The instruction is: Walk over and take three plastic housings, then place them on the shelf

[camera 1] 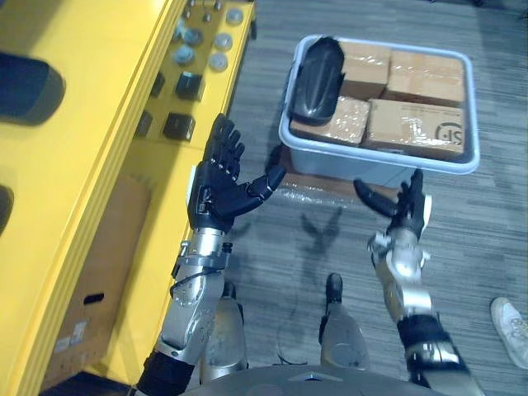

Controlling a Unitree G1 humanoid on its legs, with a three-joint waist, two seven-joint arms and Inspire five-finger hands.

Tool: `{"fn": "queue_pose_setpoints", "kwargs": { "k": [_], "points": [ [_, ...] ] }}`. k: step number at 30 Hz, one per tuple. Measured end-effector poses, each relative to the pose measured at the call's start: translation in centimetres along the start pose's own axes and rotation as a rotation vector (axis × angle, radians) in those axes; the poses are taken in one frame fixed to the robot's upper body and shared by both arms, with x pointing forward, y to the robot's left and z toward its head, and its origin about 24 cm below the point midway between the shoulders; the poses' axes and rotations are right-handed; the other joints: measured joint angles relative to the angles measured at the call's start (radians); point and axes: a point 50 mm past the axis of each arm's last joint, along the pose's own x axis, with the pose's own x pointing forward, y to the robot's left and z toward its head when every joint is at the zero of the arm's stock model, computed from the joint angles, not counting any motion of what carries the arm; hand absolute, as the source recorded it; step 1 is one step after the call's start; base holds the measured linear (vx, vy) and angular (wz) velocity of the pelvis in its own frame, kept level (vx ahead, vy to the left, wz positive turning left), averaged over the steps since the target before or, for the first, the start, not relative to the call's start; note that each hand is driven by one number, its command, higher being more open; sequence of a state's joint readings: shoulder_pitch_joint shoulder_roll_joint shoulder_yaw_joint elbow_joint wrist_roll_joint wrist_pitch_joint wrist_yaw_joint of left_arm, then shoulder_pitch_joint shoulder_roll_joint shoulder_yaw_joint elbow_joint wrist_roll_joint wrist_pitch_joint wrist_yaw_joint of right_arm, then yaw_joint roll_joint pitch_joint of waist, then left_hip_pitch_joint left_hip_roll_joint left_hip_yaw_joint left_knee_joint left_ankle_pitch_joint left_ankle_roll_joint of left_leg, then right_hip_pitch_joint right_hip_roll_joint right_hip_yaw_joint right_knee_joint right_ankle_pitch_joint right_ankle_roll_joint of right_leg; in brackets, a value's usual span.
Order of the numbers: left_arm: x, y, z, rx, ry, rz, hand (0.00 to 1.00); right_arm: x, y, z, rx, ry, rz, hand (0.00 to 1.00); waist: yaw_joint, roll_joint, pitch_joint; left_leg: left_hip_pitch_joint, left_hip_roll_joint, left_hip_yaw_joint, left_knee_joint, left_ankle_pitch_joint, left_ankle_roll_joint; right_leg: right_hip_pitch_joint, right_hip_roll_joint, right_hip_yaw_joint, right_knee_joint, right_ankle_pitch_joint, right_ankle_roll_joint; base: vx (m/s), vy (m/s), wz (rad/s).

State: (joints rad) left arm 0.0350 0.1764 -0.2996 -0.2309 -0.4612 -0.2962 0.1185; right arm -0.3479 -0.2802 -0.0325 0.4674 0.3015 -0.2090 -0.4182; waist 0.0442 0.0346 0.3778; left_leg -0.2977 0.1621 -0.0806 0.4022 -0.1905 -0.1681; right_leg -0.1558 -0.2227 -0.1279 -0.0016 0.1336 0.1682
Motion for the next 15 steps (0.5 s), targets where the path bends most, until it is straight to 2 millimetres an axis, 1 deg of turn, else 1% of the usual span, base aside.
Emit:
{"fn": "queue_pose_setpoints", "kwargs": {
  "k": [1, 3, 4, 5, 7, 8, 9, 11, 14, 15],
  "points": [
    [0.2, 0.0, 0.0, 0.001, -0.002, -0.004, 1.0, 0.9, 0.2, 0.9, -0.004, -0.025, -0.001, 1.0, 0.007, 0.002, 0.01, -0.006, -0.001, -0.008, 0.001, 0.003, -0.001, 0.0, 0.0, -0.007, 0.0, 0.001, 0.0, -0.05, -0.008, 0.29],
    [0.5, 0.0, -0.4, 0.004, 0.014, -0.02, 1.0, 4.1, 0.5, 4.5, -0.025, -0.107, -0.014, 1.0, 0.035, 0.013, 0.032, -0.03, -0.007, -0.036, -0.001, 0.016, -0.005, -0.006, -0.001, -0.035, 0.0, 0.003, -0.001, -0.04, -0.012, 0.33],
    [0.6, 0.0, -0.6, 0.005, 0.023, -0.023, 1.0, 4.8, 0.5, 5.3, -0.018, -0.119, -0.019, 1.0, 0.042, 0.016, 0.033, -0.039, -0.008, -0.043, -0.002, 0.02, -0.005, -0.011, -0.001, -0.041, 0.0, 0.003, -0.001, -0.02, -0.012, 0.33],
    [0.6, 0.1, -0.9, 0.002, 0.035, -0.022, 1.0, 6.0, 0.7, 7.2, -0.013, -0.157, -0.027, 1.0, 0.052, 0.023, 0.039, -0.055, -0.01, -0.056, -0.004, 0.028, -0.007, -0.02, -0.001, -0.054, 0.0, 0.006, -0.003, -0.01, -0.009, 0.28],
    [0.6, 0.2, -1.6, -0.002, 0.067, -0.022, 1.0, 7.1, 0.6, 9.8, -0.02, -0.222, -0.036, 1.0, 0.069, 0.038, 0.05, -0.072, -0.014, -0.074, -0.004, 0.035, -0.008, -0.024, -0.001, -0.073, 0.001, 0.006, -0.004, 0.0, -0.006, 0.26],
    [0.4, 0.5, -2.0, -0.003, 0.085, -0.008, 1.0, 7.4, 0.8, 10.7, -0.026, -0.243, -0.03, 1.0, 0.07, 0.041, 0.052, -0.08, -0.015, -0.082, -0.005, 0.038, -0.01, -0.026, -0.002, -0.082, 0.001, 0.006, -0.004, 0.02, -0.002, 0.22],
    [0.3, 0.9, -2.6, -0.018, 0.115, 0.012, 1.0, 7.8, 0.9, 11.5, -0.051, -0.263, -0.022, 1.0, 0.079, 0.042, 0.052, -0.084, -0.016, -0.09, -0.009, 0.043, -0.011, -0.027, -0.002, -0.091, 0.001, 0.006, -0.004, 0.02, -0.002, 0.16],
    [0.2, 1.2, -3.1, -0.018, 0.136, 0.022, 1.0, 8.3, 0.9, 12.1, -0.087, -0.267, -0.02, 1.0, 0.091, 0.043, 0.053, -0.085, -0.017, -0.095, -0.011, 0.045, -0.011, -0.027, -0.002, -0.097, 0.002, 0.006, -0.004, 0.02, -0.001, 0.12],
    [0.5, 1.1, -3.7, -0.023, 0.154, 0.005, 1.0, 9.6, -0.1, 14.0, -0.166, -0.291, -0.051, 1.0, 0.099, 0.072, 0.071, -0.099, -0.028, -0.125, -0.014, 0.06, -0.011, -0.027, -0.008, -0.129, 0.017, 0.006, -0.004, -0.02, 0.006, 0.28],
    [0.6, 1.1, -3.9, -0.029, 0.163, 0.007, 1.0, 10.0, -0.4, 14.8, -0.177, -0.291, -0.082, 1.0, 0.106, 0.084, 0.079, -0.1, -0.031, -0.129, -0.021, 0.068, -0.011, -0.028, -0.011, -0.138, 0.02, 0.006, -0.004, -0.06, 0.009, 0.13]
  ]
}}
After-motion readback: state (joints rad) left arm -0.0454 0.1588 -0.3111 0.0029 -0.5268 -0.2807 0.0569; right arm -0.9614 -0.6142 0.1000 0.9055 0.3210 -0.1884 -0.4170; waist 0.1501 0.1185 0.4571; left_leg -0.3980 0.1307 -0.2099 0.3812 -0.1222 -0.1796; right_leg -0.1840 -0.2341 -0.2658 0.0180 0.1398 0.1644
